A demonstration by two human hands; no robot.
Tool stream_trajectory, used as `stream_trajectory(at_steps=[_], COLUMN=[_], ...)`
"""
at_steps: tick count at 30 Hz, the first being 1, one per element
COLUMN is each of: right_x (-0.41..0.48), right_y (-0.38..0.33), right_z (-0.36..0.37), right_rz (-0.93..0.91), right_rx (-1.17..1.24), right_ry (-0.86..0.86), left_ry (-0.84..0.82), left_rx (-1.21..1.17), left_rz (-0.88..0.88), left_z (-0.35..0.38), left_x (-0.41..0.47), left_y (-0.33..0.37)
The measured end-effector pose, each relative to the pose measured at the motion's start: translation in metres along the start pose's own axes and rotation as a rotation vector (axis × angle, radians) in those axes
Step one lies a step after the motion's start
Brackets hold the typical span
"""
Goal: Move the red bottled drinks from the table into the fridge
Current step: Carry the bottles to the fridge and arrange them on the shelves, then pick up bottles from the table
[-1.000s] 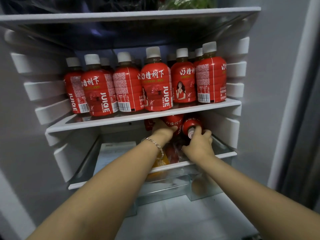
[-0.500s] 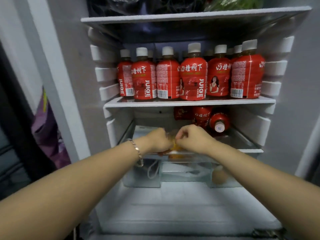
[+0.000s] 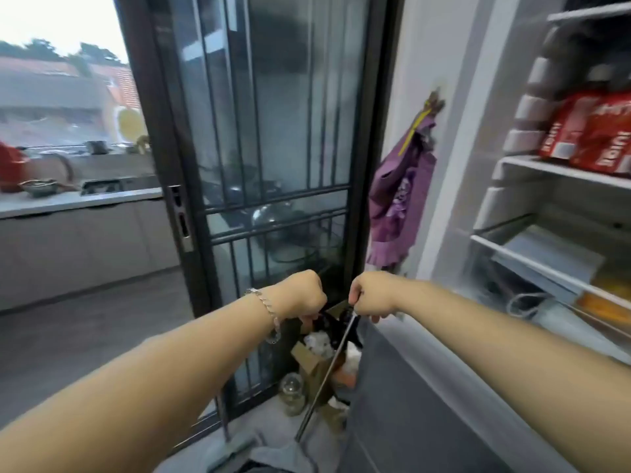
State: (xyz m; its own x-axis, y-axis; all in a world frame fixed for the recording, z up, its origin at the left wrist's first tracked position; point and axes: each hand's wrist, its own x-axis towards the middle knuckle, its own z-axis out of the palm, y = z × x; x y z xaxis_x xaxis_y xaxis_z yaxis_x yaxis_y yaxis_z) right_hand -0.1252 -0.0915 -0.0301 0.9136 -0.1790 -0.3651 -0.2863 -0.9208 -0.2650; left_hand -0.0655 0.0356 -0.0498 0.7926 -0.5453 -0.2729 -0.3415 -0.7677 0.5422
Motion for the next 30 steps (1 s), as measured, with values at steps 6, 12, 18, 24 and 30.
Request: stream_trajectory(at_steps=[6, 12, 18, 24, 30], right_x=[-0.014, -0.098, -0.21, -0.37, -0.529], right_y=[-0.174, -0.35, -0.472, -0.6, -0.691], right_z=[0.088, 0.2, 0.291, 0.407, 0.498], right_rz=[-0.395, -0.771, -1.017, -1.343, -1.636], right_rx=[-0.313, -0.513, -0.531, -0.533, -0.626], right_ry=[-0.154, -0.236, -0.293, -0.343, -0.333], left_ry=[0.164, 0.4, 0.628, 0.78, 0.926], left_rx=[-0.124, -0.294, -0.251, -0.2, -0.319], left_rz=[-0.424, -0.786, -1.028, -1.316, -1.536], left_z=[-0.03, -0.019, 0.007, 0.05, 0.096], left_x=[-0.149, -0.35, -0.527, -0.756, -0.936], left_y=[-0.17, -0.303, -0.368, -0.425, -0.446])
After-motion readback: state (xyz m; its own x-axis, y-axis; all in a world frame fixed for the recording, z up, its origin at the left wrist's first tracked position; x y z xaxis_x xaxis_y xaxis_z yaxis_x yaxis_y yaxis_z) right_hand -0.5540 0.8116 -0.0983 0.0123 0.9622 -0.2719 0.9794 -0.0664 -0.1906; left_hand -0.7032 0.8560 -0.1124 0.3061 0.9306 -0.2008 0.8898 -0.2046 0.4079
